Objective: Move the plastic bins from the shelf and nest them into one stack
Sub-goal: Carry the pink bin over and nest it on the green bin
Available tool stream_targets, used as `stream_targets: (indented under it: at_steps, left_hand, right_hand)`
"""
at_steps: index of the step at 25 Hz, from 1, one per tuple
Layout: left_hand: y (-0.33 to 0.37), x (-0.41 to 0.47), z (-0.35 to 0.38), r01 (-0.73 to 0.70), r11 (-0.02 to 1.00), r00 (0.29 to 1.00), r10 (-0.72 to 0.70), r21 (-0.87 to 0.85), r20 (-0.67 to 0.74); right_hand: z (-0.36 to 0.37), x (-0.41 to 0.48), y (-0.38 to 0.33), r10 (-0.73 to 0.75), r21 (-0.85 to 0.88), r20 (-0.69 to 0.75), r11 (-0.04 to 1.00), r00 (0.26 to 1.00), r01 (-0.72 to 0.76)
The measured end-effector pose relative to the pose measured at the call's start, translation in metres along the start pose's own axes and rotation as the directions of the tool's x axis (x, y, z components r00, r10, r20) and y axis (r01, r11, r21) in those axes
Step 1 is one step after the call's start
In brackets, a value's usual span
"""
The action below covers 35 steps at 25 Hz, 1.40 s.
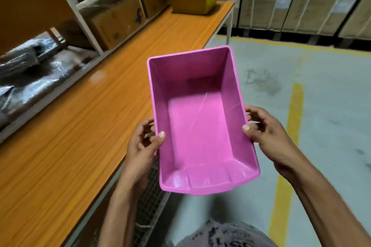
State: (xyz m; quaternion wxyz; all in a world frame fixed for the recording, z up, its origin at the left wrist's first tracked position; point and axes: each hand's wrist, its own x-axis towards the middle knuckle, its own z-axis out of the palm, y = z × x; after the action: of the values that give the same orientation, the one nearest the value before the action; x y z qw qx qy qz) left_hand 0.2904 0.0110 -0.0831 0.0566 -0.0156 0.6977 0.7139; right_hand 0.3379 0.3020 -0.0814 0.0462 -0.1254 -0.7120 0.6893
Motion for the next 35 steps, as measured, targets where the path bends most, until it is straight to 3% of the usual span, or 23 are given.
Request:
stream_targets:
  at_steps: [9, 19, 28, 35]
  left_hand:
    - [0.006, 0.116, 0.144, 0.055, 0.995, 0.963, -0.076, 0.087, 0.258]
    - [0.006, 0.327, 0.279, -0.003, 0.984, 0.889, -0.08, 0.181, 0.452]
    - [0.022, 0.487, 0.408, 0.014, 0.983, 0.894, -0.094, 0.184, 0.439]
    - [0.04, 0.598, 0.543, 0.175, 0.969, 0.94, -0.216, 0.172, 0.263]
  right_hand:
    - [-0.112, 0.065, 0.018, 0.105, 0.118, -0.286, 0.99, 0.953, -0.074]
    - [-0.193, 0.23, 0.011, 0.218, 0.25, -0.434, 0.961, 0.874, -0.116]
    - [-0.283, 0.395, -0.004, 0.31, 0.366, -0.487, 0.921, 0.816, -0.132]
    - [-0.404, 0.568, -0.022, 0.378, 0.462, -0.291, 0.86, 0.879, -0.217]
